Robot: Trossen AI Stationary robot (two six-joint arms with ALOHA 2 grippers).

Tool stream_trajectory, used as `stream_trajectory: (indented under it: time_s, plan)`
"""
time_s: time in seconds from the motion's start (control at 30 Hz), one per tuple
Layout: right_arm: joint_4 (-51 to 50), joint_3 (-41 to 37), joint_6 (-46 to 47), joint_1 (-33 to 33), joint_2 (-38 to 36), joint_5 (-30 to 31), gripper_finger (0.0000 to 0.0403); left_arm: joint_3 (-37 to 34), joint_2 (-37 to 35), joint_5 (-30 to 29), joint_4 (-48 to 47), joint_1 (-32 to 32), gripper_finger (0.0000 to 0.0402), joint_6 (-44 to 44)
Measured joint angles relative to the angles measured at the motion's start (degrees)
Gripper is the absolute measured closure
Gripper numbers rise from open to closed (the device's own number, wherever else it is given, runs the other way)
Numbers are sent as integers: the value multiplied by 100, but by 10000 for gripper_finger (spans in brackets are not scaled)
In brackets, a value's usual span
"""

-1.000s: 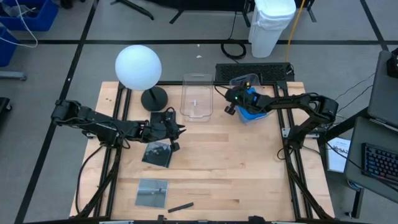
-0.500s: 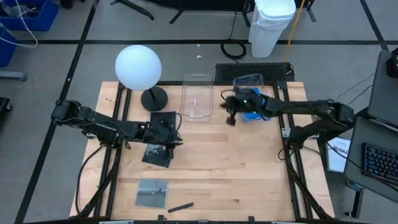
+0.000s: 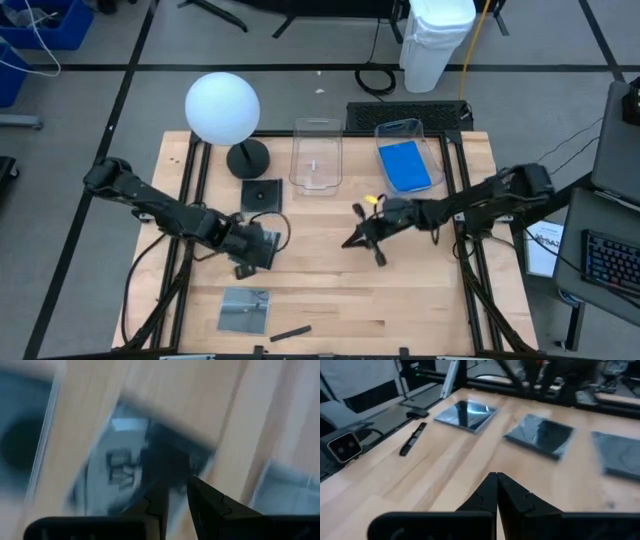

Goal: Pick & place jewel cases by type
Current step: Put the middle black CD case into the left transparent bin

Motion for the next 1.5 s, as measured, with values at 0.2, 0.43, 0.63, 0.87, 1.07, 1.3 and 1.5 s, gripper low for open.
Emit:
stream_trajectory:
  time_s: [0.2,0.43,0.63,0.87,1.07,1.3,1.5]
  plan:
    - [1256,1,58,251,1140,-18,403,59,-2,717,-1740,-474,325,-1743]
    - [1464,2,62,248,1414,-19,403,-512,37,1247,-1661,-600,313,-2866]
    - [1466,7,58,265,1366,-39,403,-1182,249,1614,-964,-586,248,-2426]
    - [1303,7,53,263,1366,-41,403,-1588,520,1276,-269,-534,178,-1335]
    - [827,7,182,265,1366,-44,401,-1698,541,1108,-202,-279,173,-365]
    - [648,4,193,336,1366,-46,399,-1708,551,920,-248,161,196,828]
    - [642,4,188,412,1366,-72,399,-1544,584,547,-364,720,193,1297]
